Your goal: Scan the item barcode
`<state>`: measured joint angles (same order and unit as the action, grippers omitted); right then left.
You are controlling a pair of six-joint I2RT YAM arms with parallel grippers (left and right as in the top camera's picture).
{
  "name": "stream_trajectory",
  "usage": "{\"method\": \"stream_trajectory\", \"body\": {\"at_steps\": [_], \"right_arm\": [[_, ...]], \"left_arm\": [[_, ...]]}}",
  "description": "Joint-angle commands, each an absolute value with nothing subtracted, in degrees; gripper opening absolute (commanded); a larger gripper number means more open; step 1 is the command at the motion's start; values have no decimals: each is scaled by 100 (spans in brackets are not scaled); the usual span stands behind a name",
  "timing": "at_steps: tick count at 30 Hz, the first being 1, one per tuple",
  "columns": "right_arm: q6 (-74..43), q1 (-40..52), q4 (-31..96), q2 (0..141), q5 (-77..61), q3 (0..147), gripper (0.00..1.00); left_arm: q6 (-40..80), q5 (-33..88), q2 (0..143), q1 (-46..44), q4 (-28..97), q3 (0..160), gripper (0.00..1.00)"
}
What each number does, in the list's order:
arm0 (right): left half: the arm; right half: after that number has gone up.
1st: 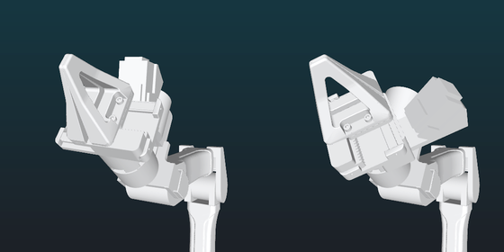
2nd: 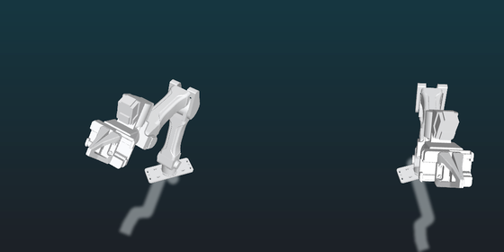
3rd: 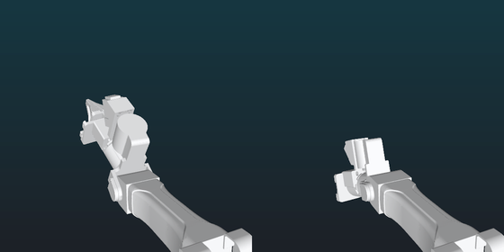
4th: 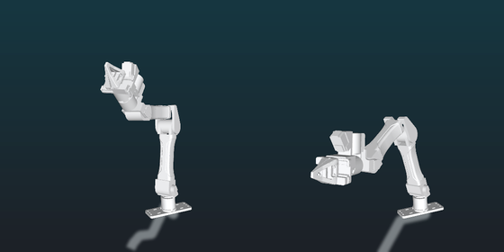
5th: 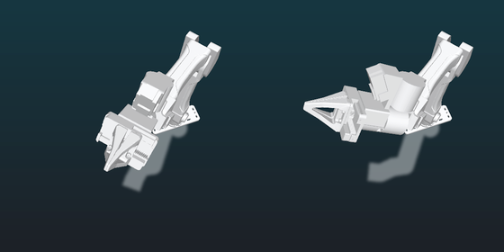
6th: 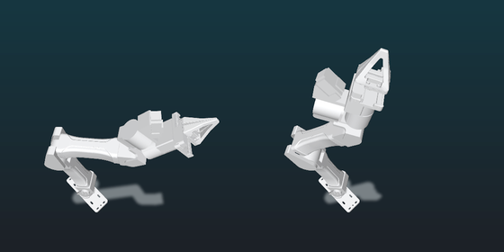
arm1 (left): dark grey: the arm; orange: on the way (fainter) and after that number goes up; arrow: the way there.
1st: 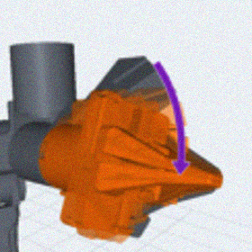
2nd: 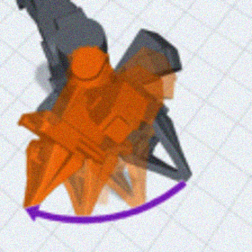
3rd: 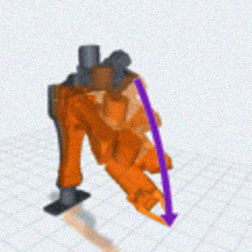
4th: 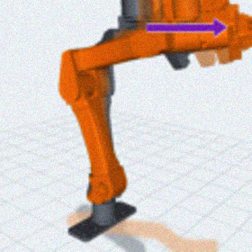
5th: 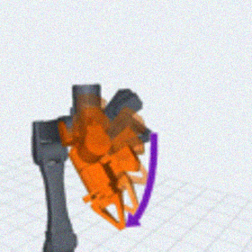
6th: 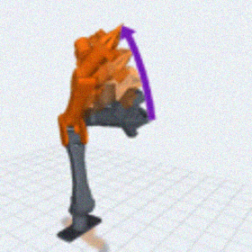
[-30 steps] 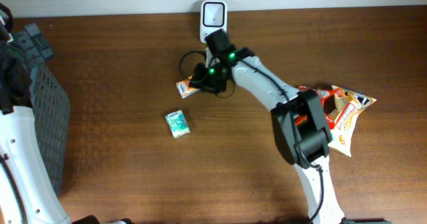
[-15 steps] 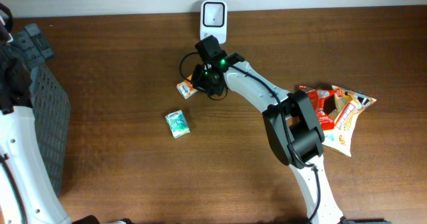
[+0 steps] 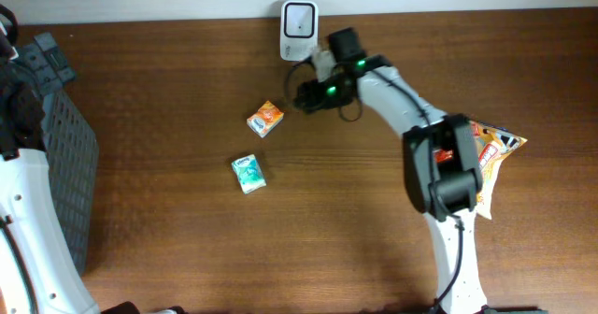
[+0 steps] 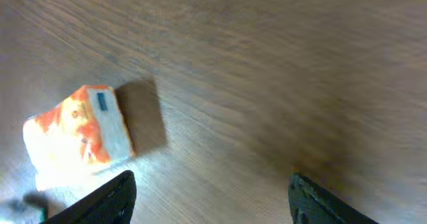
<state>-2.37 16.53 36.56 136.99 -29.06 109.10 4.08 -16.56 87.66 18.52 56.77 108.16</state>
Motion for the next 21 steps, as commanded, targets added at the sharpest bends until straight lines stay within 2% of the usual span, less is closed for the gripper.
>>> {"method": "stream_trajectory", "body": {"at_steps": [1,2,4,6,10,13,17,21], "right_arm": [[25,1503,3684,13579,-4716,11069,60],[-67,1599,3723,13579,-4827,11069,53],[-91,1868,3715,13579,-4810,11069,50],[-95,2224,3577,13579,-4622,11069,40],[-414,3011,3310,13581,-3529,11069,28],[-419,3470,3227,13596,-2858,11069,24],[-790,3776,3212,13712,-1671,11069,24],[-982,3769,3214,13749,-1103,11056,24]], "left_arm": [[355,-1675,8764,1865,5673,10825,99],[357,-1675,8764,1865,5673,10825,99],[357,-1675,8764,1865,5673,10825,99],[357,-1675,8764,1865,5673,10825,99],[355,-1675,8764,1865,5673,10825,99],[355,-1675,8764,1865,5673,10825,99],[355,-1675,8764,1865,5671,10825,99],[357,-1675,8764,1865,5673,10825,99]]}}
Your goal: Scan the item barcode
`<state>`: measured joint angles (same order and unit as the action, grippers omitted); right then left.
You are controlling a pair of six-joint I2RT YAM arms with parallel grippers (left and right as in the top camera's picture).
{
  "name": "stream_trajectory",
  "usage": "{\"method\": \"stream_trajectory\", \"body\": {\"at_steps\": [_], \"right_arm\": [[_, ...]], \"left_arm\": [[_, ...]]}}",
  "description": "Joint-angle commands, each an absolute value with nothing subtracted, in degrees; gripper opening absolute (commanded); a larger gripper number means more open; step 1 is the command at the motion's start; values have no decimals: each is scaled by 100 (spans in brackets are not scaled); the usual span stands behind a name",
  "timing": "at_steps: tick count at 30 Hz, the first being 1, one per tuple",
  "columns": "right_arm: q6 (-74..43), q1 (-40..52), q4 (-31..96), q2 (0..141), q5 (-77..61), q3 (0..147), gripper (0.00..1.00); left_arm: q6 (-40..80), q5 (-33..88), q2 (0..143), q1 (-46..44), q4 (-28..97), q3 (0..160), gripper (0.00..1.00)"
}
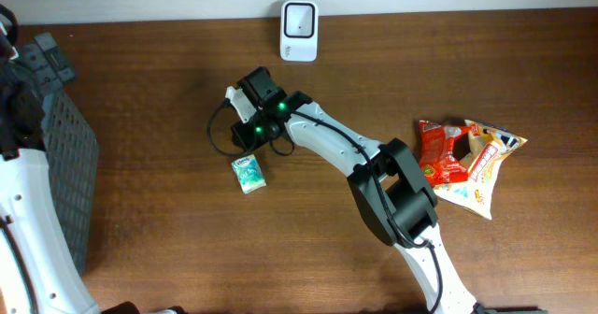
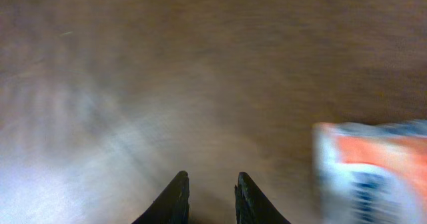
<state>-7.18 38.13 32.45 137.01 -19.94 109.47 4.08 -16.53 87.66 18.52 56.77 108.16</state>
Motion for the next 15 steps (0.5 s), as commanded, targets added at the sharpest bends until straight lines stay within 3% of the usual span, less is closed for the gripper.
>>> {"method": "stream_trajectory", "body": {"at_steps": [1,10,15], "right_arm": [[-980,3747,3221,13749,-1048,11054,25],[-980,3424,3988,13758,-1052,11059,25],[-972,3072,4226,13469,-1907,11061,26]], "left_arm": [[355,-1675,8764,1865,5673,10825,99],[357,-1675,8764,1865,5671,10825,99],[355,-1675,8764,1865,5673,10825,99]]}}
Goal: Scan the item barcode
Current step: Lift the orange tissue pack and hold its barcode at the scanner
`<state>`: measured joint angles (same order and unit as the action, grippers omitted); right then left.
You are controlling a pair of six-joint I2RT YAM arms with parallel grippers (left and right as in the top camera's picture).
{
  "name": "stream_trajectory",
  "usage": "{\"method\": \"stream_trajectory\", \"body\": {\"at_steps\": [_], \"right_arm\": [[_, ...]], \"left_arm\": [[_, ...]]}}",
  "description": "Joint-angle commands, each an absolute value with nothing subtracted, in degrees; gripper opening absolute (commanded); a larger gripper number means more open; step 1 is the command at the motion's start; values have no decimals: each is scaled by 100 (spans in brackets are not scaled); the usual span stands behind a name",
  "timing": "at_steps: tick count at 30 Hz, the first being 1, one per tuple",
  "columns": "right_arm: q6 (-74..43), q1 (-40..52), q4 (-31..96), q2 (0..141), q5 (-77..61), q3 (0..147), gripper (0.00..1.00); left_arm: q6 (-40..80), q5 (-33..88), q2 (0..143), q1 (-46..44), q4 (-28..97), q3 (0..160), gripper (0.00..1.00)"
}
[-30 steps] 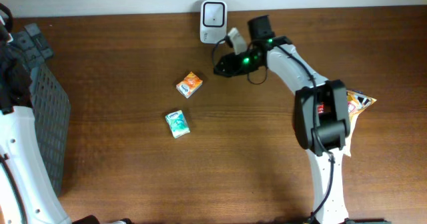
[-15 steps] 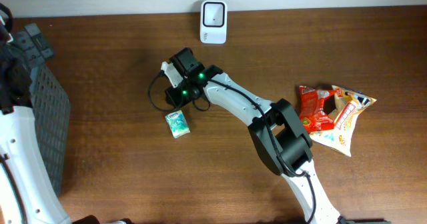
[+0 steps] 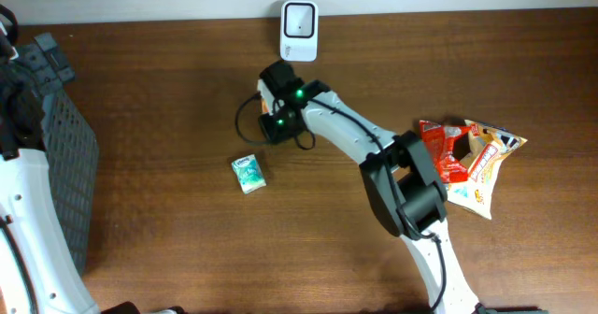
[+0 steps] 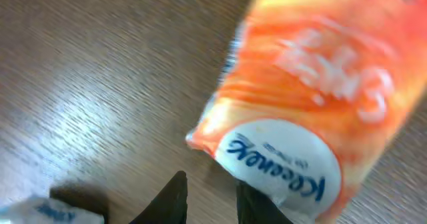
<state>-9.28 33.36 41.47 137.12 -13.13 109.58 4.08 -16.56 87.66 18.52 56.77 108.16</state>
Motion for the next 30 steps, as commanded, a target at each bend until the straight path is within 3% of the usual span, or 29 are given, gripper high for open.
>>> {"method": "stream_trajectory", "body": {"at_steps": [1,4,7,12,14,21,30], "right_arm": [[-972,2954,4241,13345,-2211,11061,26],[-976,2655,4311,13085,-2405,11061,27],[-904,2408,4285,13056,-2536,11059,33],[217,2268,3896,13141,-2834,11056,63],[327,2250,3507,13262,-2906,11056,69],[298,2198,2648,13749,-3444,11059,68],[99,2139,2698,14138,-3562,11052,44]], "left_arm": [[355,-1675,8764,1865,5673,10825,99],[355,-1675,8764,1865,5671,10825,99],[357,-1675,8764,1865,5673,10825,99],[357,-1675,8764,1865,5673,10825,99],[355,-1675,8764,1865,5673,10825,99],[355,-1675,8764,1865,5673,10825,99],[355,-1675,8764,1865,5673,10825,99]]}}
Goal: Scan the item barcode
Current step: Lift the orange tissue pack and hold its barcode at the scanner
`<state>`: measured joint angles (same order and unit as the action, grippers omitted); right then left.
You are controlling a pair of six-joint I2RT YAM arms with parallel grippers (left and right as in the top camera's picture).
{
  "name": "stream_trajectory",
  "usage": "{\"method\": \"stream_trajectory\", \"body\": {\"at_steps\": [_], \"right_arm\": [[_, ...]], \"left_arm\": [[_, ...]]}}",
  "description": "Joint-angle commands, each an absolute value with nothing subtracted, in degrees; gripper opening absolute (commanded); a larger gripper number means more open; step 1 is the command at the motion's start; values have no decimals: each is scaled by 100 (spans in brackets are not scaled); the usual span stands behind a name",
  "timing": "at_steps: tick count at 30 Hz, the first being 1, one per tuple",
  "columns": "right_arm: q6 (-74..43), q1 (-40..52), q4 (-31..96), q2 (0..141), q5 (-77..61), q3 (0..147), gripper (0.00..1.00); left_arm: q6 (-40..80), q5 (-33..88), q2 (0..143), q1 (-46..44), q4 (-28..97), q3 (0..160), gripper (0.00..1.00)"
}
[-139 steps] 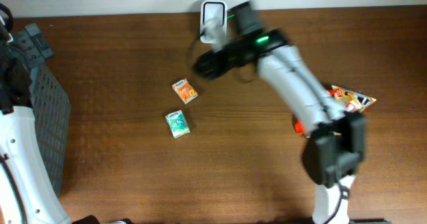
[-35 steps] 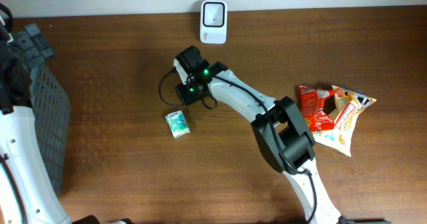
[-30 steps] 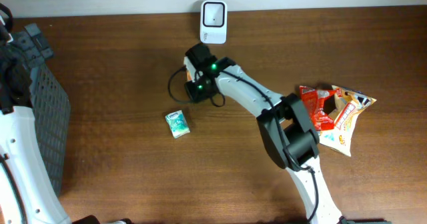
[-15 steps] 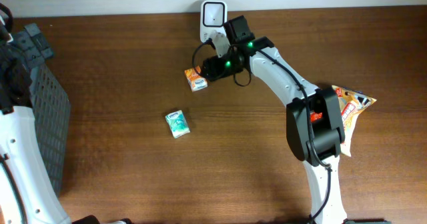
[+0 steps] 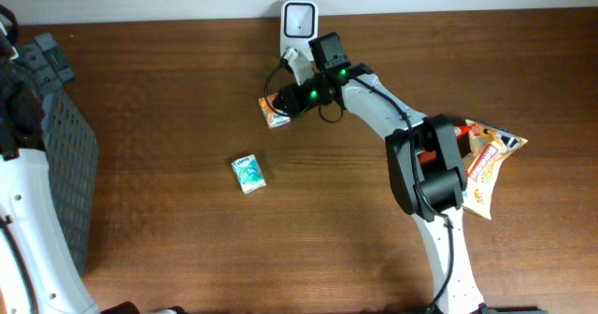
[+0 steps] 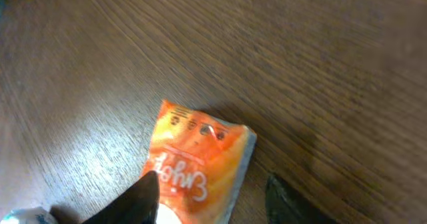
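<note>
A small orange tissue pack [image 5: 272,114] lies flat on the wooden table, in front of the white scanner [image 5: 299,19] at the back edge. In the right wrist view the orange pack [image 6: 197,163] lies between my spread fingers; the left fingertip [image 6: 137,196] overlaps its edge and the right fingertip [image 6: 287,201] stands apart from it. My right gripper [image 6: 210,179] is open, low over the pack; overhead shows the right gripper [image 5: 285,105] at the pack's right side. No barcode shows on the pack's upper face. My left gripper is out of view.
A green and white tissue pack [image 5: 248,174] lies nearer the front, to the left of the orange one. Red and yellow snack bags [image 5: 472,160] lie at the right. A dark grey crate [image 5: 56,146] stands at the left edge.
My right gripper was shut with the orange pack just ahead of its tips. Now the fingers are spread wide with the pack between them, and the wrist sits further to the back right.
My right gripper was open beside the scanner, the orange pack off to its left. Then it was shut over the table left of the pack, near the green one. Then it was shut right at the orange pack, and now stands open astride it.
</note>
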<state>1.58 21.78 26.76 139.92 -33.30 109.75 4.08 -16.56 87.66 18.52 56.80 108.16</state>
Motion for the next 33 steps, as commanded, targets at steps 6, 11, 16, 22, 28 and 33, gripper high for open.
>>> {"method": "stream_trajectory", "body": {"at_steps": [6,11,16,22,28,33], "right_arm": [[-246,2211,2877,14311,-3564,11048,18],[-246,2180,3039,14306,-4034,11059,4],[-913,1870,3146,13963,-5019,11128,4],[-1020,1479,3730,13294,-6167,11166,4],[-2250,1079,2919,13124,-8018,11168,4],[-3236,972,1997,13104,-8423,11168,4]], "left_arm": [[355,-1675,8764,1865,5673,10825,99],[355,-1675,8764,1865,5673,10825,99],[357,-1675,8764,1865,5671,10825,99],[355,-1675,8764,1865,5673,10825,99],[355,-1675,8764,1865,5673,10825,99],[357,-1675,8764,1865,5671,10825,99]]}}
